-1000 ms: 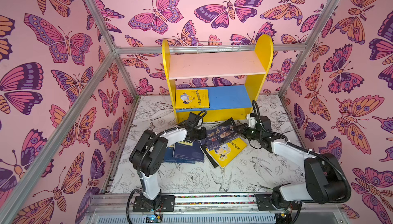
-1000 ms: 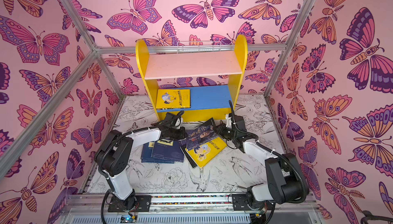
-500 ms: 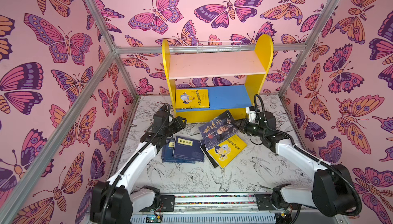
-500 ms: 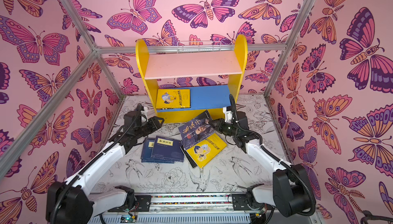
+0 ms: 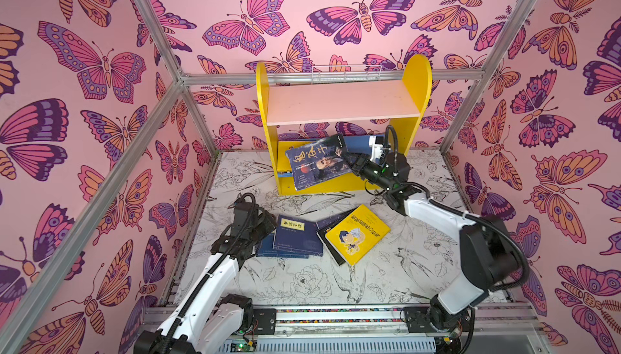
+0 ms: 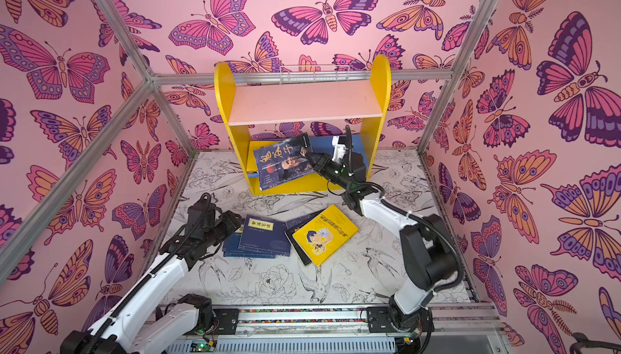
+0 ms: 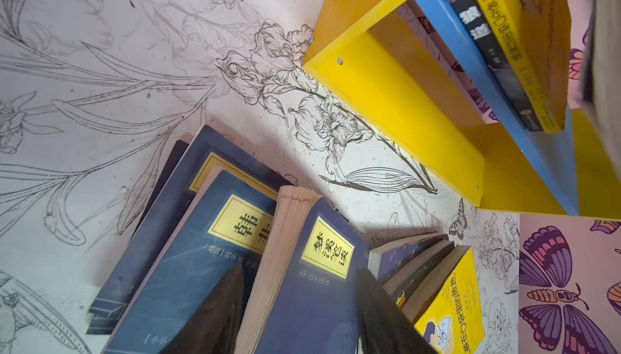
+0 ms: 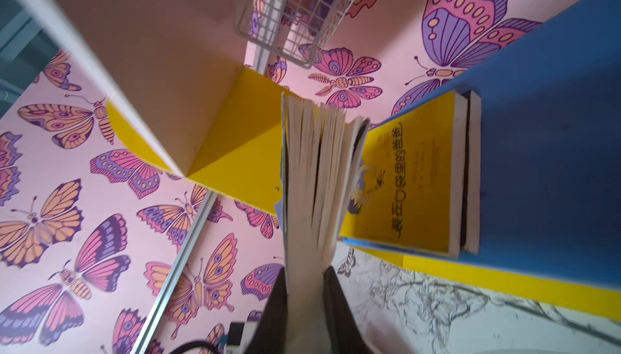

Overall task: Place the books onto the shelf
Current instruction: 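Carry the upright novel with the right gripper onto the blue shelf while left withdraws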

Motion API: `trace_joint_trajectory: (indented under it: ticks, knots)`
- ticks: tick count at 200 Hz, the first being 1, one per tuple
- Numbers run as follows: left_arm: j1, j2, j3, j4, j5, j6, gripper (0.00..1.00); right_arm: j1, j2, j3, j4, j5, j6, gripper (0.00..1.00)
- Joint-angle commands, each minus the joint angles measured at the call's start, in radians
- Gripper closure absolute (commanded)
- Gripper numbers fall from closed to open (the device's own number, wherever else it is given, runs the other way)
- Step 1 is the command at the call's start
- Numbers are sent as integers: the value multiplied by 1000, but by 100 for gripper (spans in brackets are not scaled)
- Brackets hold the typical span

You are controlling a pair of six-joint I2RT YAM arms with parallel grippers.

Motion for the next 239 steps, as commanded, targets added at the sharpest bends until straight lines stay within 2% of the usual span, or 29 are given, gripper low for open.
trace_joint_trajectory:
  ticks: [1,42,70,102,167,239]
  knots:
    - [7,-27,-16,-29,-8,-4,42,20,98,116,212,115,71,100]
    - [6,-63,-17,-66,2,12,39,34,246,266,190,200,66,100]
    - [6,-70,-29,-93,1,7,39,42,305,329,156,210,75,100]
    - [7,-77,-43,-98,-3,3,39,48,348,364,159,210,94,100]
    - [7,-57,-35,-98,-6,5,39,22,351,347,309,255,179,100]
    - [6,-45,-31,-98,-3,3,39,31,455,486,197,326,155,100]
